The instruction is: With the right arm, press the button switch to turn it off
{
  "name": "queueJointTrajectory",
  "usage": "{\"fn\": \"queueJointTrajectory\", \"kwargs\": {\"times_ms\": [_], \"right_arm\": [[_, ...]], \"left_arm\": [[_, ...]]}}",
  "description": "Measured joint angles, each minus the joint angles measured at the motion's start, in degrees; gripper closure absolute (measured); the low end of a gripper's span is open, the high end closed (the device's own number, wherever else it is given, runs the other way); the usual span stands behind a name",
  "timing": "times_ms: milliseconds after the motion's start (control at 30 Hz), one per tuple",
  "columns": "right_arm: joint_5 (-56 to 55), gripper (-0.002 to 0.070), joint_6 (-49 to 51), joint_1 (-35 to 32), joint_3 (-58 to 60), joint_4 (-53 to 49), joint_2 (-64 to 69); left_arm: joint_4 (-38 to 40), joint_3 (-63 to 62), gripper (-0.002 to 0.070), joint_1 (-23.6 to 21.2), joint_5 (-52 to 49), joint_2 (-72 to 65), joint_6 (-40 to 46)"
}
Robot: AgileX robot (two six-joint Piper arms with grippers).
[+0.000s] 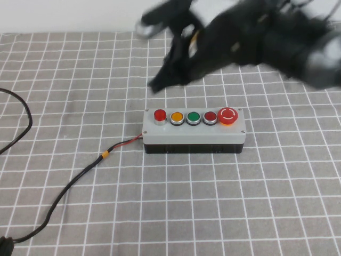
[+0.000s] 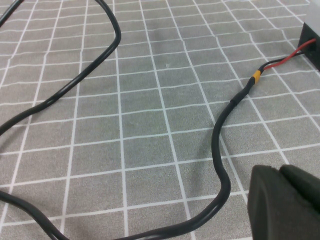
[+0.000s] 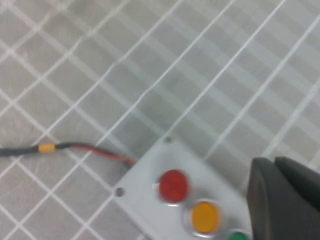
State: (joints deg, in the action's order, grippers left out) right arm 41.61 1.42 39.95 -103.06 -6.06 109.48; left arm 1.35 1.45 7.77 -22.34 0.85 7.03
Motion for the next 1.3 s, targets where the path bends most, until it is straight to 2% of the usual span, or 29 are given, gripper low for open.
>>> {"fn": "queueJointTrajectory", "kwargs": {"times_ms": [200,367,700,967,1133,1300], "right_arm": [[6.78,0.0692,0.61,0.0,0.0,-6.37,-9.93],[10.54,0.0692,6.69,0.0,3.17,-12.22,-17.06],[7.68,0.0692,14.25,0.0,25.52,-16.66,-37.15],[2.71,0.0692,21.92,0.0,47.35,-17.1,-61.85],[0.1,0.0692,23.36,0.0,56.11,-17.1,-75.52],[-0.15,0.0692,23.36,0.0,59.7,-17.26,-84.82]], "left_arm": [[0.0,0.0,0.0678,0.0,0.0,0.0,0.0],[0.0,0.0,0.0678,0.0,0.0,0.0,0.0],[0.0,0.0,0.0678,0.0,0.0,0.0,0.0],[0.0,0.0,0.0678,0.0,0.0,0.0,0.0],[0.0,0.0,0.0678,0.0,0.0,0.0,0.0],[0.0,0.0,0.0678,0.0,0.0,0.0,0.0]]}}
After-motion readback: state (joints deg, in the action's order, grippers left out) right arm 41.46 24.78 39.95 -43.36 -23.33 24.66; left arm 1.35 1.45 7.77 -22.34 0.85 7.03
